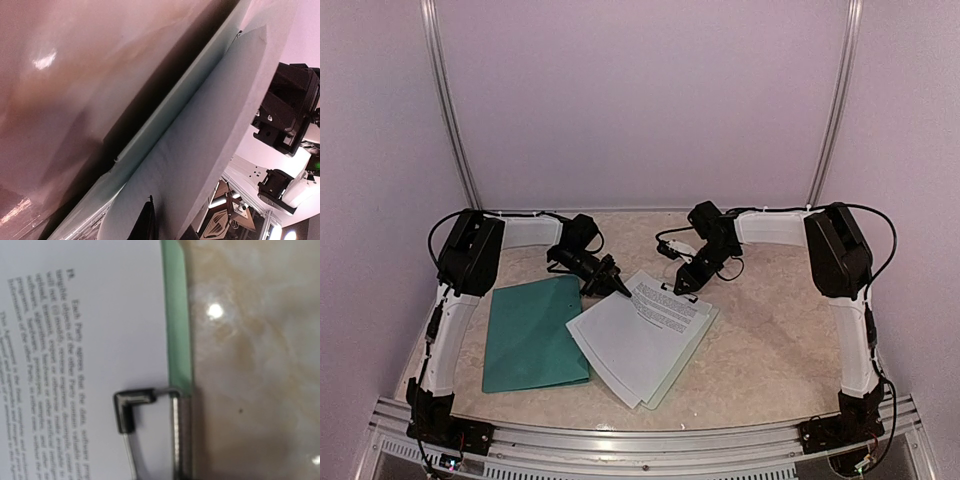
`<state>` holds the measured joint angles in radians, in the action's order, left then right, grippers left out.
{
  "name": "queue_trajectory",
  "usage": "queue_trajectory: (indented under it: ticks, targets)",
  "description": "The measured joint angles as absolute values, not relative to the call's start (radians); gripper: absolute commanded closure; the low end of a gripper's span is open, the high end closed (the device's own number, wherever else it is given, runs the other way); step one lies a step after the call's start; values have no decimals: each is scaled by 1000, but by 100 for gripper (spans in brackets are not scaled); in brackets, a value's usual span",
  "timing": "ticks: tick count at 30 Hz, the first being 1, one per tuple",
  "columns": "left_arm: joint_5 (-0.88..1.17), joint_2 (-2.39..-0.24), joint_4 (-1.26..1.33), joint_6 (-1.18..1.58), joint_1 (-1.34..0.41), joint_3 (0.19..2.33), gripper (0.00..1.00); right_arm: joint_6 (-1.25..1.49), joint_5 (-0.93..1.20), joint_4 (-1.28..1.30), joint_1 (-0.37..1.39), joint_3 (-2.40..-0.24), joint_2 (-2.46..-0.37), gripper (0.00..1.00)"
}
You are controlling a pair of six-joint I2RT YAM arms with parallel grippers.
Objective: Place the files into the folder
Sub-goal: Clamp the file with the spring clip on the folder.
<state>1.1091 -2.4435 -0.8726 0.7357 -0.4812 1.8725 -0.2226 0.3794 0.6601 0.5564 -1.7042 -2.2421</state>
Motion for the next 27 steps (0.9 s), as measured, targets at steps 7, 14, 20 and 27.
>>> queue_trajectory:
  ticks: [7,14,20,27]
  targets:
    - [1099,-2444,-867,730,-481,1867,89,-217,373,662,561,-1704,-2242,55]
    - [1087,-2431,-845,729,-481,1841,81,-213,381,663,565,-1707,-2240,30]
    - [1029,-2391,-850,716,-479,1791,64,-206,354,658,572,-1705,-2228,13]
    - [875,-2298,-906,670,-471,1735,44,-188,293,594,572,-1621,-2131,1]
